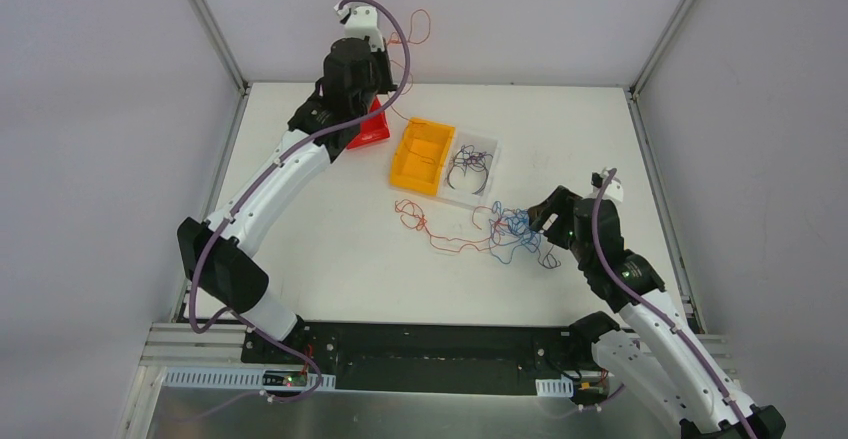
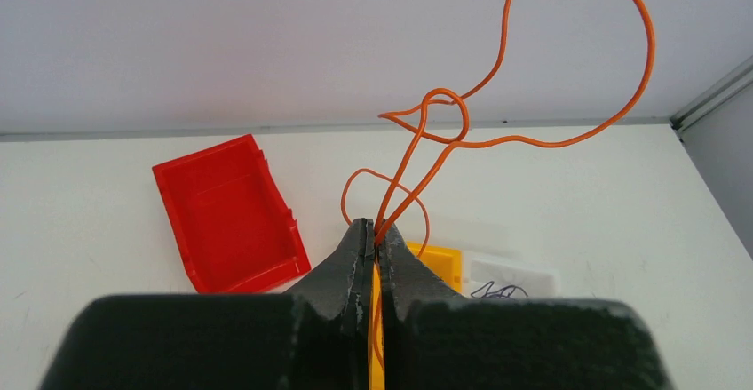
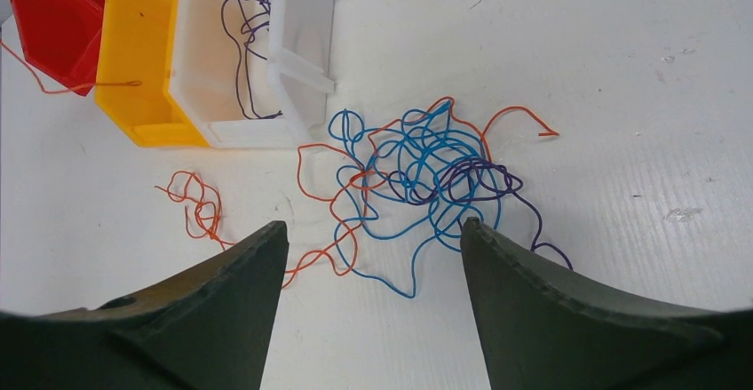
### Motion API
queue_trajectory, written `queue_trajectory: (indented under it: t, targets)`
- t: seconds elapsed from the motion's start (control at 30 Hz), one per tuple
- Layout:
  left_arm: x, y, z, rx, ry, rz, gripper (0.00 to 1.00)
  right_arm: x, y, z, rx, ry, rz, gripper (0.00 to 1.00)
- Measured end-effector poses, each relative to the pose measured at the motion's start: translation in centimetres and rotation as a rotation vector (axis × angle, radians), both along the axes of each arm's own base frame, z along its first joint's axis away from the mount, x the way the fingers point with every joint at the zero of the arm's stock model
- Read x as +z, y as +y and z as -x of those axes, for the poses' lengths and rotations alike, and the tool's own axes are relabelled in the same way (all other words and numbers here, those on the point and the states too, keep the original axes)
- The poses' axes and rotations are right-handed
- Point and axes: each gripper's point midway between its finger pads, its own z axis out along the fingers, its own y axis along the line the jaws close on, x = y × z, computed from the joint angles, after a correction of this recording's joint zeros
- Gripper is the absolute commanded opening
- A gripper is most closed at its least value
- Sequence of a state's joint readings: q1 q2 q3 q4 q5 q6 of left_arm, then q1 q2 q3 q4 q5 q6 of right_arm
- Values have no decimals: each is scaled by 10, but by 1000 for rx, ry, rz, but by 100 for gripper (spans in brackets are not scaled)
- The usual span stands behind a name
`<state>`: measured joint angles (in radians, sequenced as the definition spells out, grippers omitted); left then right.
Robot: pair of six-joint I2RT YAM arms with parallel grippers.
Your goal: Untangle the cables
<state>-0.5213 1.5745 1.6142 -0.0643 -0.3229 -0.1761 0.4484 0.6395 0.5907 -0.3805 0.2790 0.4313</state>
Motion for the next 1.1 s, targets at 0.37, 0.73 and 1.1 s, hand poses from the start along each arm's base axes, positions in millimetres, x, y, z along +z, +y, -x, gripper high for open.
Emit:
queue_trajectory:
  t: [0.37, 0.73, 1.1]
  targets:
    - [27, -11, 0, -55, -55, 46, 0, 1, 0, 0, 1, -6, 0, 75]
    - [-12, -26, -17, -76, 19, 24, 0, 2, -1, 1, 2, -9, -1, 75]
    - [-87, -28, -13, -81, 149, -6, 0, 2, -1, 1, 3, -9, 1, 75]
